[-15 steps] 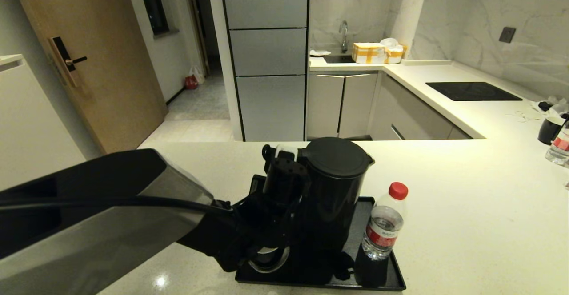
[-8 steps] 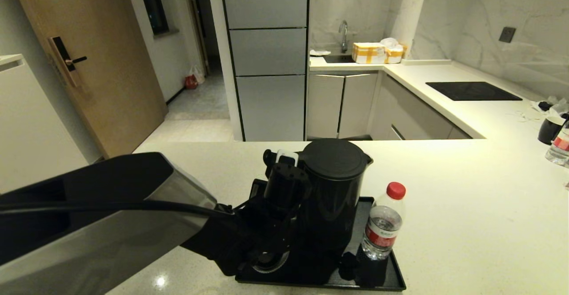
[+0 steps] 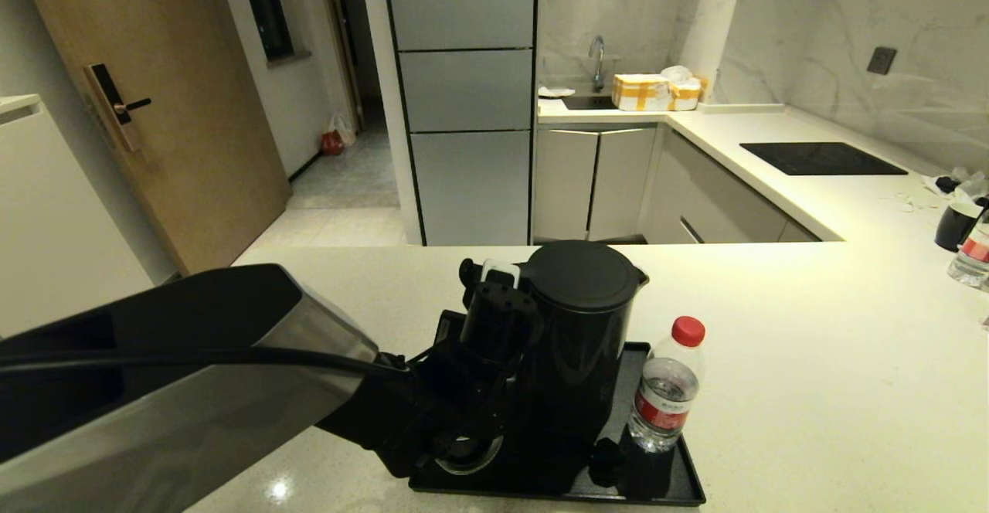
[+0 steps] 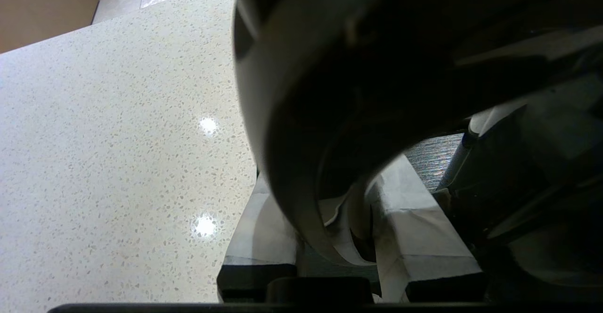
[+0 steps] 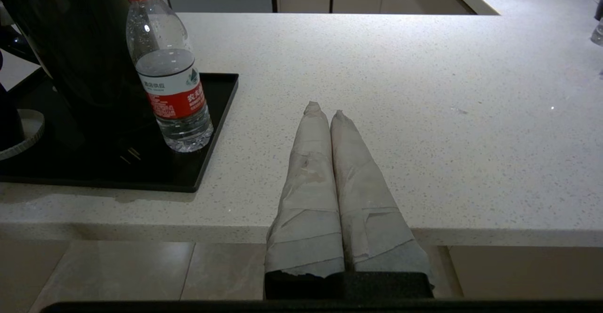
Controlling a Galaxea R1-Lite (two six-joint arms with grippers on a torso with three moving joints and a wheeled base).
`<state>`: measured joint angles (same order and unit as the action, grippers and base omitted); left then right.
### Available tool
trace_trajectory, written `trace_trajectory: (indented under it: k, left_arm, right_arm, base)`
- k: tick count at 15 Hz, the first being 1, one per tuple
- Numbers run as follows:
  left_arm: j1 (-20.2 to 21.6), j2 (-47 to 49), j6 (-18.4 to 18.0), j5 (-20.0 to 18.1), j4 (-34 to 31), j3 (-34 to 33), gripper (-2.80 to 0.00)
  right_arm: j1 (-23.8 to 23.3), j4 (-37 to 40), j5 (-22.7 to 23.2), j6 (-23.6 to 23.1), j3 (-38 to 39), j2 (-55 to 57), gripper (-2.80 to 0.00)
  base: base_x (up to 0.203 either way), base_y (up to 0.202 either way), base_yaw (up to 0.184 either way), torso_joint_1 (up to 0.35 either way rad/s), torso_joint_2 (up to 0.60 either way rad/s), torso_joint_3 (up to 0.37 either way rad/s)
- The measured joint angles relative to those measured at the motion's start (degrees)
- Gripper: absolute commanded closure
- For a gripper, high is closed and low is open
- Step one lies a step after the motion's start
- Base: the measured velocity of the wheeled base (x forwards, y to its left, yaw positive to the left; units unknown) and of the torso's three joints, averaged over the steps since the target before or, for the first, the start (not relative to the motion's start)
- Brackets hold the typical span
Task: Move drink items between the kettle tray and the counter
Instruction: Return the kettle to its original position
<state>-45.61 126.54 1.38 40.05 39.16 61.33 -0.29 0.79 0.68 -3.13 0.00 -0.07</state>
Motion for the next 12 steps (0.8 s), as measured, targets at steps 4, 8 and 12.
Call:
trace_trajectory:
  k: [4,8,12]
  left_arm:
    - [-0.09,0.34,-0.4,-0.05,-0.66,-0.06,-2.8]
    - [0.03,0.33,-0.31,0.05,-0.21,0.24,-2.8]
    - [-0.01,0.3,-0.2,0.24,0.19,0.29,-2.8]
  right_arm:
    - [0.02,-0.02,0.0,0.0,-0.02,0.0,0.0]
    - [0.0,-0.02,-0.02,0.0,-0.02,0.0,0.0]
    - [0.0,-0.02,0.0,0.02,0.0,0.0,0.0]
  base:
    - [0.0,0.0,0.0,0.0,0.0,0.0]
    - [0.0,0.0,0.0,0.0,0.0,0.0]
    - [0.0,0.0,0.0,0.0,0.0,0.0]
